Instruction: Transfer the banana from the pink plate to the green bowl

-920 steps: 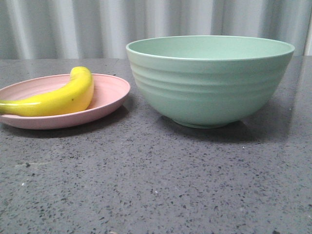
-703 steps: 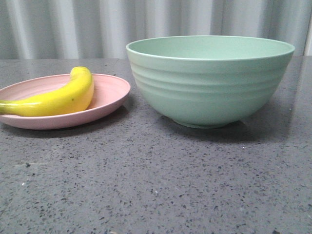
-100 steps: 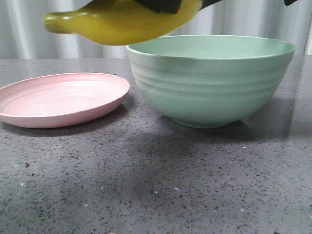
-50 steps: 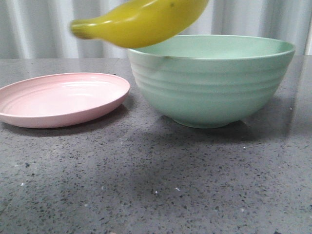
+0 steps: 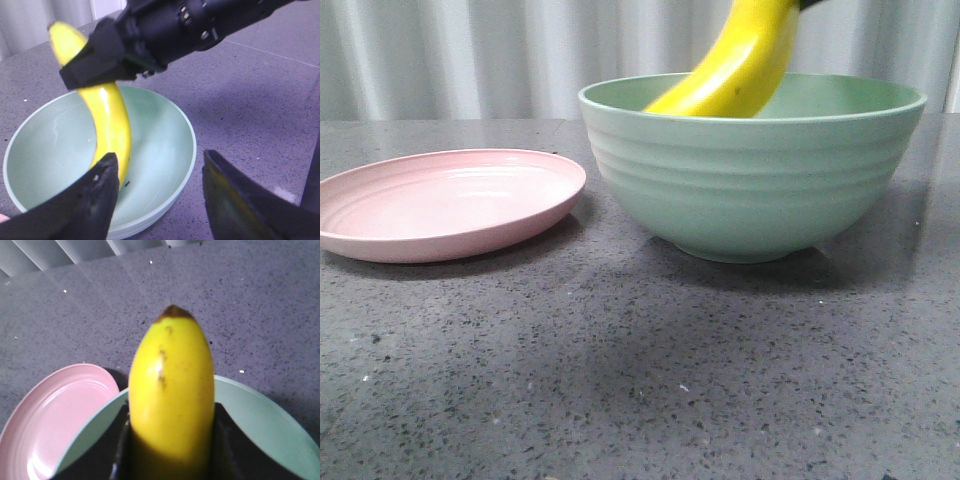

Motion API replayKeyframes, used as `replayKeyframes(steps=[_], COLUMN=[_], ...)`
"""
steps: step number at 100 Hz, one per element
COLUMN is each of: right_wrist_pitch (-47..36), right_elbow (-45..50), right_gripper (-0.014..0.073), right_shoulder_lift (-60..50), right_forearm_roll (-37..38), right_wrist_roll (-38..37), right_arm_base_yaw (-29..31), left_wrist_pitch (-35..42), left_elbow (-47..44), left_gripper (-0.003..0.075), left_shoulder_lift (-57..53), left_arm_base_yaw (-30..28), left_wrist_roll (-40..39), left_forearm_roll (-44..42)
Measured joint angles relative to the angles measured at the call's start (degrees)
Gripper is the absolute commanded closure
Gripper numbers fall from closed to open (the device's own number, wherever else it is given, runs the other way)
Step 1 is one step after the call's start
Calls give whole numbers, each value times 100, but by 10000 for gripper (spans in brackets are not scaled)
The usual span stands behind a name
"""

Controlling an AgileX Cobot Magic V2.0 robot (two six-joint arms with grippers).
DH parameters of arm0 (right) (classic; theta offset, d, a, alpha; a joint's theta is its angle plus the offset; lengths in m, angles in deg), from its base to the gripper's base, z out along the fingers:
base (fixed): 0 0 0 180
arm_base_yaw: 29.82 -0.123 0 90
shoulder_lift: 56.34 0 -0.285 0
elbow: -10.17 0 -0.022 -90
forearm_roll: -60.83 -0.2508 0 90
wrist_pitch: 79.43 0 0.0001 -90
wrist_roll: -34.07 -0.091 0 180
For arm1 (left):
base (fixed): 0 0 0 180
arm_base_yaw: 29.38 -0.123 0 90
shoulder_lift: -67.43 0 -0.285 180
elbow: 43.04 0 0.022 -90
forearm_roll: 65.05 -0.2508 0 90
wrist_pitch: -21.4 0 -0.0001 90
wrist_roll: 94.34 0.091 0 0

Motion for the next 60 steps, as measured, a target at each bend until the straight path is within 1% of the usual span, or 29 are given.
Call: replayKeyframes(steps=[9,16,17,31,45,60], right_wrist_pitch=[-21,-31,-31,-59,-66,-66], right_elbow=[0,0,0,0,0,0], right_gripper=[547,465,442,332,293,284], right_shoulder_lift=[189,287,297,361,361,361], right_forearm_roll=[79,125,137,183,206,286], right_wrist_roll=[0,0,0,0,0,0], right_arm_base_yaw=[0,0,0,0,0,0], left_wrist_pitch=[0,0,0,0,0,0], left_elbow=[0,0,0,0,0,0], left_gripper=[367,367,367,367,367,367], left_shoulder_lift=[0,0,0,0,0,0], left_arm_base_yaw=[0,0,0,0,0,0], left_wrist_roll=[0,0,0,0,0,0], left_forearm_roll=[0,0,0,0,0,0])
